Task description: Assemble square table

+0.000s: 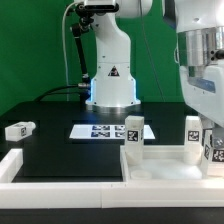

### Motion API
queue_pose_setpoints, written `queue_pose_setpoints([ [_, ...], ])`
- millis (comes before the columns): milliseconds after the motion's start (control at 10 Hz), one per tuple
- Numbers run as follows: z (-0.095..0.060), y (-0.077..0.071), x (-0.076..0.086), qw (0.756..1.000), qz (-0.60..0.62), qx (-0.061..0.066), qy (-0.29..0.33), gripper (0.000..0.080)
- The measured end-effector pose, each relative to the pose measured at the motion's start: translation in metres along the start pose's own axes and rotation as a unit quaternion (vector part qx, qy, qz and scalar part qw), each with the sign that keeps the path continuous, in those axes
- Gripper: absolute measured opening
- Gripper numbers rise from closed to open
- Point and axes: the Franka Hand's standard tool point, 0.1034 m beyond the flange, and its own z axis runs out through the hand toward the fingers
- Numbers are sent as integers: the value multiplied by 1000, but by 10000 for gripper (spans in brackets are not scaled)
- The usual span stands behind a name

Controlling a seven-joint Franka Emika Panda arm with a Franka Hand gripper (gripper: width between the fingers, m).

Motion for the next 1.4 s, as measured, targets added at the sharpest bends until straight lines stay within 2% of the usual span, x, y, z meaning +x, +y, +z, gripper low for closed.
queue_pose_setpoints([
  [100, 0, 2, 0, 999, -43, -7, 6, 382],
  [200, -1, 4, -4, 990, -135, -19, 26, 382],
  [300, -1, 5, -10, 974, -221, -20, 33, 572],
  [400, 0, 5, -11, 962, -272, -19, 31, 625],
  [500, 0, 4, -10, 954, -298, -20, 31, 645],
  [700, 0, 4, -10, 929, -368, -23, 30, 648],
  [800, 0, 3, -8, 902, -430, -26, 32, 648],
  [900, 1, 1, -5, 855, -517, -29, 37, 649],
  [1000, 4, 0, -4, 824, -564, -29, 39, 649],
  [1100, 4, -1, -4, 816, -577, -29, 38, 649],
  [1200, 4, 0, -4, 822, -568, -29, 38, 649],
  [1300, 4, 0, -4, 825, -563, -29, 38, 563],
  [1400, 4, 0, -4, 826, -561, -29, 38, 429],
])
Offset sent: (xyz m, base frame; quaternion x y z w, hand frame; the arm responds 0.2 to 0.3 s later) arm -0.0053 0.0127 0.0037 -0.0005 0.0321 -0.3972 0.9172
